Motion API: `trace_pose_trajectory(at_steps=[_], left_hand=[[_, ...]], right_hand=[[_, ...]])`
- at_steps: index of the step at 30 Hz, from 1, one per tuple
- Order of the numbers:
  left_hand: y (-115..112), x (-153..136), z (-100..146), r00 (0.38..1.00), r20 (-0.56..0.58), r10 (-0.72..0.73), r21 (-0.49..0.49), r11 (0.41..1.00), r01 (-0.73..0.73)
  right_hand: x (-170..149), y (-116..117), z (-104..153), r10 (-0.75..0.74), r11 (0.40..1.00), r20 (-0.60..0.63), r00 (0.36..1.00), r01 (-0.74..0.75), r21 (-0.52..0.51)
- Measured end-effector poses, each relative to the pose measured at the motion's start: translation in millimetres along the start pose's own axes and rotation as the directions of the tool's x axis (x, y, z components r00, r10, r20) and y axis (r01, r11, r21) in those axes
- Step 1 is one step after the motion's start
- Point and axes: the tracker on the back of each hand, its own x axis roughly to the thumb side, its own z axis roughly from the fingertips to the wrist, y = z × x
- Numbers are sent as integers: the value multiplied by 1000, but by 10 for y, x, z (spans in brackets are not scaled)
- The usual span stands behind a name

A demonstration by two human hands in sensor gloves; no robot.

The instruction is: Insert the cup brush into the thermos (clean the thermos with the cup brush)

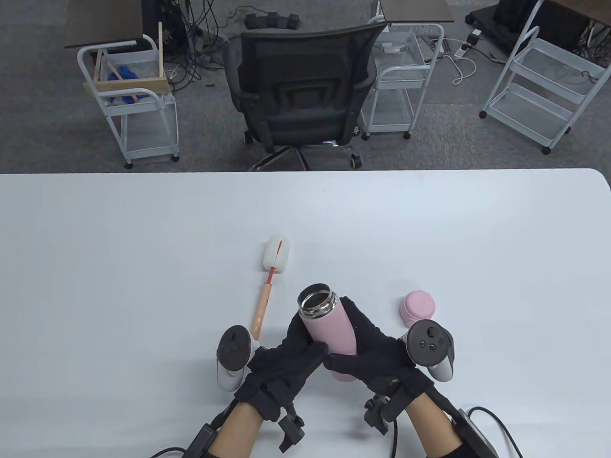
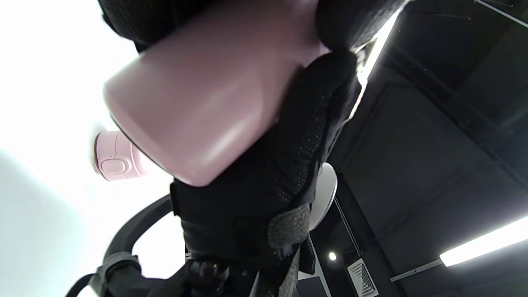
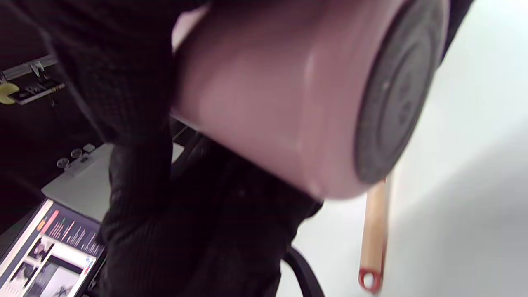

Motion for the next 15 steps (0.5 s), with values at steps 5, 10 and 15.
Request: trace_pose_trajectory(at_steps=[5,10,15], left_hand=[[100,114,29,960,-57,-274,60,959,278],[344,181,162,897,-174,-406,227,870,437],[639,232,220,787,-432,-441,325,737,592]], right_hand=[[-55,-104,15,-27,1000,-3,1000,27,9],[-131,-299,54,-23,997,-23,999,21,-76],[-176,-481,113,-56,982,-42,998,47,-184]])
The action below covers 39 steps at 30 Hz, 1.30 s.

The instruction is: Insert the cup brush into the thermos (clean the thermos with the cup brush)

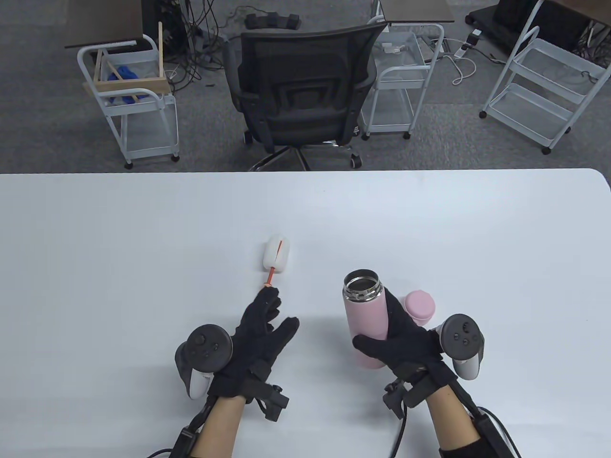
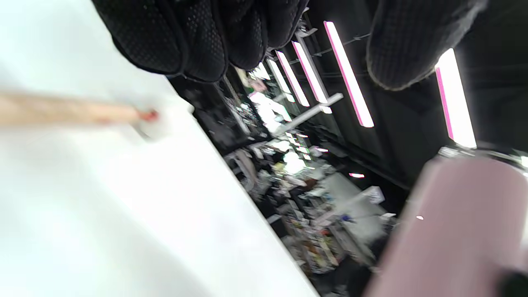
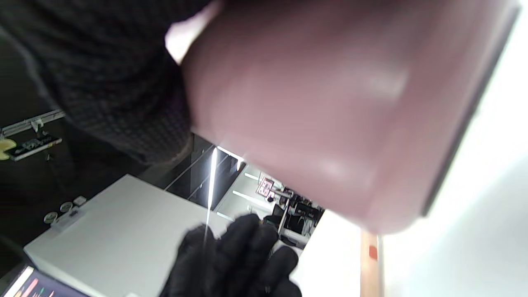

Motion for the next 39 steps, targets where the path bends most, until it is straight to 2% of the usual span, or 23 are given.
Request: trace_pose_trajectory(at_steps=[4,7,10,15,24,27,30,33,39], left_hand=[[75,-70,-198,954,-124,-272,-32,962,270],[33,-126,-338,894,-206,-398,-126,917,379],[-45,-202,-457,853,-285,-437,-188,898,398],[-185,-336,-618,753,-358,-553,-253,833,491],[-390,-494,-726,635,-401,-660,-339,751,567],[-396,-508,-736,611,-396,-686,-321,727,608],[-359,-516,-726,635,-392,-666,-316,745,587],[-267,-515,-674,714,-400,-575,-293,818,495],[44,-374,-514,844,-315,-434,-175,901,398]], right_hand=[[-29,-79,-9,-5,999,-15,1000,4,-36],[-75,-111,-12,-6,998,-34,999,4,-56],[-126,-129,-16,-19,998,-51,999,16,-65],[-150,-153,-10,-21,997,-60,998,17,-73],[-138,-170,-8,-27,997,-53,998,23,-74],[-140,-169,-7,-22,997,-52,998,19,-73],[-141,-173,-9,-20,997,-54,998,17,-71],[-166,-179,-18,-12,998,-65,998,8,-64],[-210,-192,-17,-7,998,-86,996,1,-66]])
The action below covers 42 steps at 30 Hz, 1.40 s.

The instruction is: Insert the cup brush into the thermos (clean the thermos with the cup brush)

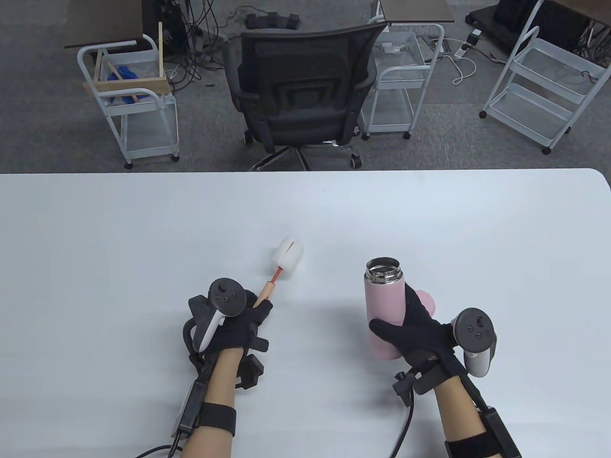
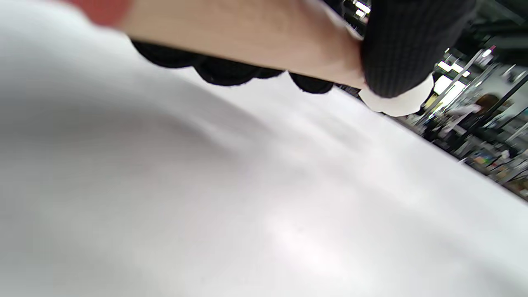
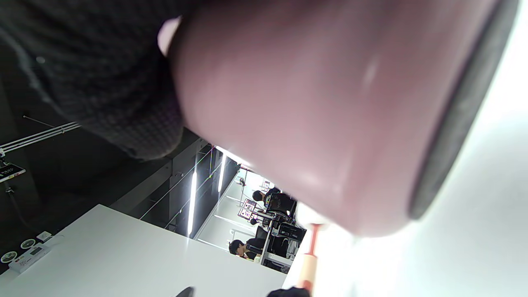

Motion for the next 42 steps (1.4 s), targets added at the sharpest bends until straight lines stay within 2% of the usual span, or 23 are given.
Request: trace_pose_trajectory(at_steps=[7,14,17,21,25,32,35,38,42], left_hand=[[270,-204,292,978,130,165,49,984,-173],[258,-419,432,954,192,228,31,971,-239],[253,-459,428,944,231,234,21,969,-245],[234,-488,408,949,250,190,5,980,-198],[245,-492,398,955,259,144,-2,989,-148],[294,-492,415,939,328,105,-7,994,-108],[308,-472,433,929,366,51,10,998,-59],[277,-432,436,893,450,-19,-20,999,31],[206,-378,442,866,496,-64,-52,993,103]], right_hand=[[-4,-24,5,3,1000,-3,1000,-3,-9],[24,-36,18,77,997,1,997,-77,-15],[105,-55,41,170,985,24,985,-169,-35],[222,-72,77,380,923,50,924,-376,-79],[321,-73,116,585,809,72,808,-577,-111],[399,-35,136,761,648,98,641,-758,-77],[406,-13,137,799,599,105,592,-800,-43],[393,19,127,814,575,111,571,-818,-1],[371,72,112,829,542,125,546,-838,63]])
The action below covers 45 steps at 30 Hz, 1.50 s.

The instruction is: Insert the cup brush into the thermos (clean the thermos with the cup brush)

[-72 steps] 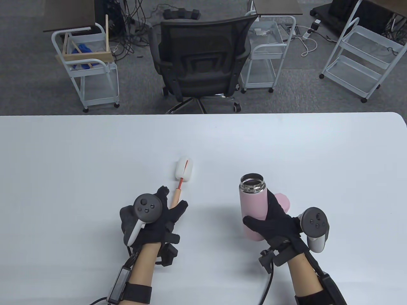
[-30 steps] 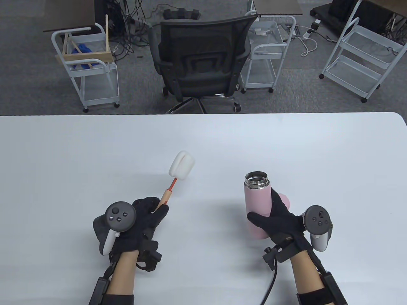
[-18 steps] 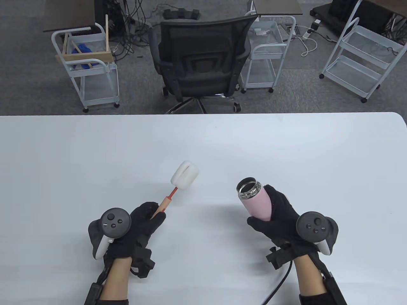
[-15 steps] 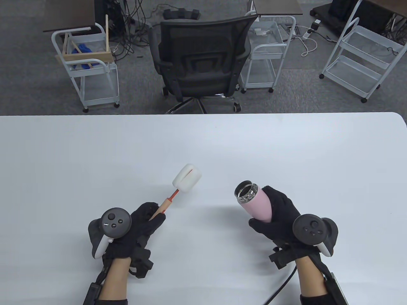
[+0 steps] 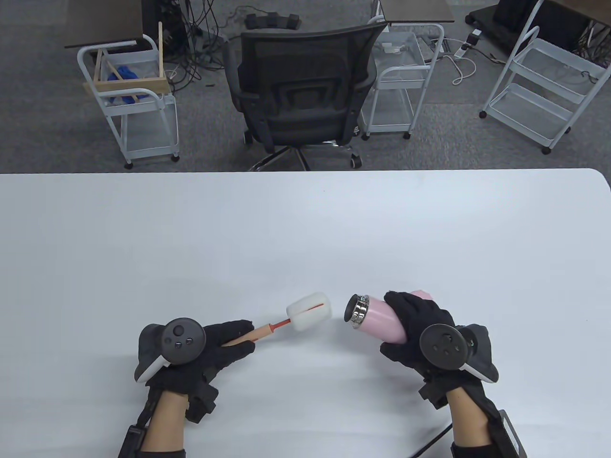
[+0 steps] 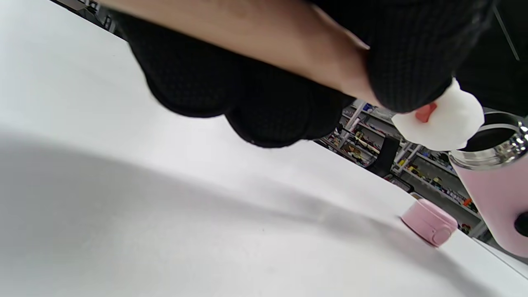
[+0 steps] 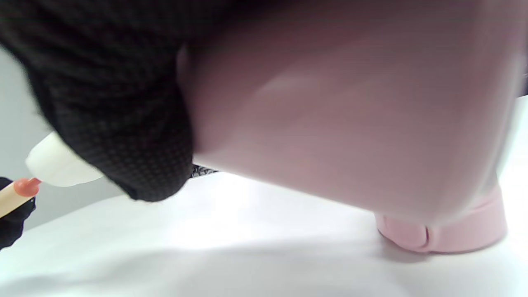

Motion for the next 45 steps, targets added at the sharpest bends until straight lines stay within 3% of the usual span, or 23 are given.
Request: trace_pose_trajectory(at_steps=[11,17,21,27,31,45], left_hand=[[-102,144,-35,993,91,-78,-82,993,85],[-162,233,-48,982,130,-140,-118,981,155],[-227,305,-64,978,165,-130,-139,978,153],[-352,549,-89,965,212,-156,-116,976,183],[-403,659,-85,954,235,-187,-108,970,216],[-183,400,-21,970,170,-176,-38,982,185]], right_hand=[[175,124,-25,101,984,110,989,-116,135],[360,231,-19,165,970,196,967,-195,147],[496,323,-21,118,967,248,962,-168,191],[743,401,-9,47,980,272,961,-98,175],[847,443,10,89,977,300,950,-142,160],[510,306,-21,80,990,201,976,-101,94]])
